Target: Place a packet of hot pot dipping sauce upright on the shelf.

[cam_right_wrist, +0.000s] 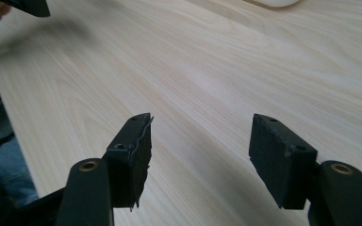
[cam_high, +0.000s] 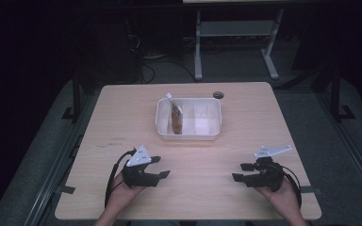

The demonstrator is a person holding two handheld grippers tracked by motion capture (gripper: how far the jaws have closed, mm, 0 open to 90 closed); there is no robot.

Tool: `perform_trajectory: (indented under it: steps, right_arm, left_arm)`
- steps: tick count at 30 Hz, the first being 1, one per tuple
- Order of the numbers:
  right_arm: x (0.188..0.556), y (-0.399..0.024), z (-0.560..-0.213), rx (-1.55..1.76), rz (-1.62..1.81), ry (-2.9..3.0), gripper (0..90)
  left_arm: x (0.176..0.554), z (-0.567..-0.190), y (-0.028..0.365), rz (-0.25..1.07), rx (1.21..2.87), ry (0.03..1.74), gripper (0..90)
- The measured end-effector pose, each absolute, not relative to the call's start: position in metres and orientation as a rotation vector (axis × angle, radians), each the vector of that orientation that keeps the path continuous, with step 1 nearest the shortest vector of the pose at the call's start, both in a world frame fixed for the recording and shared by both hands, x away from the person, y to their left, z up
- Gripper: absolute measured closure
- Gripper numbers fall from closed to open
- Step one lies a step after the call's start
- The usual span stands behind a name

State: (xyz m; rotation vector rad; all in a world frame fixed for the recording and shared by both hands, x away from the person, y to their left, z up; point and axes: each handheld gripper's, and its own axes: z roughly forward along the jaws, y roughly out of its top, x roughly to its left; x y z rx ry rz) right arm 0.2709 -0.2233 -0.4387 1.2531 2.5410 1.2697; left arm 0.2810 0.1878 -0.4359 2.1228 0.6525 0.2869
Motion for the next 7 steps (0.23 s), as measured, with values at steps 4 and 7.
perform_trajectory:
  steps: [4,7]
  right_arm:
    - [0.262,-0.223,-0.44,1.231,1.255,2.52,38.9]
    - [0.258,-0.223,-0.44,1.228,1.271,2.516,38.9]
  left_arm:
    - [0.28,-0.436,0.187,0.291,2.129,0.648,35.4]
    - [0.28,-0.436,0.186,0.294,2.132,0.639,35.4]
